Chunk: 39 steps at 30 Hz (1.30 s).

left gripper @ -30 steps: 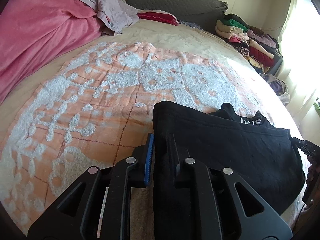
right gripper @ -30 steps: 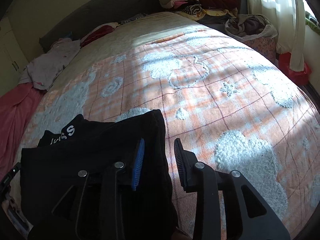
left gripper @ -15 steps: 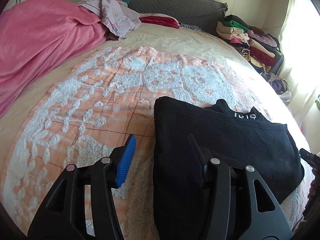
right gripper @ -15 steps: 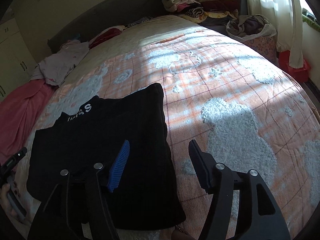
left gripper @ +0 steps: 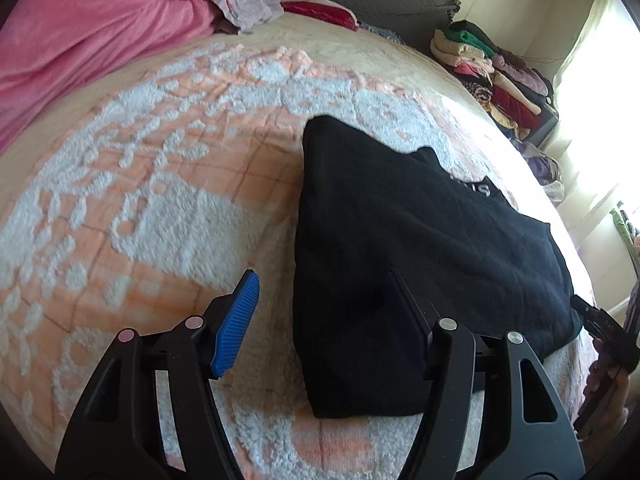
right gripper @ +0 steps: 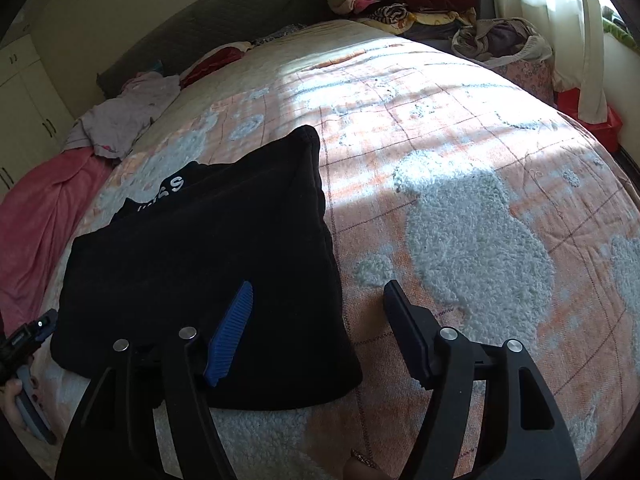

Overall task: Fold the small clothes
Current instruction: 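Withdraw both open tools from the folded sweatshirt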

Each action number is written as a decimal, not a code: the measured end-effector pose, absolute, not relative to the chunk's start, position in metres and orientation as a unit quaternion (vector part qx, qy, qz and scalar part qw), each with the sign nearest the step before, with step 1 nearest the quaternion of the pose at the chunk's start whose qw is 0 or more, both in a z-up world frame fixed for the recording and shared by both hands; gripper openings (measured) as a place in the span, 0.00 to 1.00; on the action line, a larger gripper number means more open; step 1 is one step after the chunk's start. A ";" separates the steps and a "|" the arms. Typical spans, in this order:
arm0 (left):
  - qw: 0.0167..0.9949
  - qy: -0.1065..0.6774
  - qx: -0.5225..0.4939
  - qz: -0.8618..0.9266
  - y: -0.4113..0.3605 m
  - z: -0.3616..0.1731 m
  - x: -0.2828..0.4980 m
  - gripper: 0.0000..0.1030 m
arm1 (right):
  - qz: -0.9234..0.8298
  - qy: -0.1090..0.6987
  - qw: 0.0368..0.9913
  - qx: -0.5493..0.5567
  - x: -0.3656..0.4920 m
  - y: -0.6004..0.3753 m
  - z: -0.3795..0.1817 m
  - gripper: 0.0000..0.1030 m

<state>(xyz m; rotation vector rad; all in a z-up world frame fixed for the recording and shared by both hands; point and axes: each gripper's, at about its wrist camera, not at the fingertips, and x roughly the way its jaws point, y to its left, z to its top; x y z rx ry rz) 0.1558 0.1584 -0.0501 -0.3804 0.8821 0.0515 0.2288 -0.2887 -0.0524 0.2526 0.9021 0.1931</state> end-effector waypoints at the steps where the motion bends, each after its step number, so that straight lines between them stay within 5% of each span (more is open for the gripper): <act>1: 0.880 0.435 -0.190 0.019 0.157 -0.056 0.155 0.45 | 0.102 0.435 0.886 0.126 0.228 -0.288 -0.053 0.39; 3: 0.873 0.446 -0.199 0.009 0.155 -0.061 0.153 0.26 | 0.099 0.431 0.888 0.125 0.225 -0.287 -0.050 0.09; 5: 0.876 0.444 -0.189 0.006 0.149 -0.059 0.148 0.15 | 0.094 0.428 0.891 0.118 0.222 -0.289 -0.049 0.07; 12: 0.879 0.444 -0.174 0.012 0.145 -0.060 0.138 0.14 | 0.065 0.434 0.891 0.119 0.215 -0.294 -0.065 0.08; 39: 0.888 0.434 -0.149 0.034 0.141 -0.055 0.122 0.32 | 0.036 0.423 0.901 0.085 0.166 -0.278 -0.045 0.63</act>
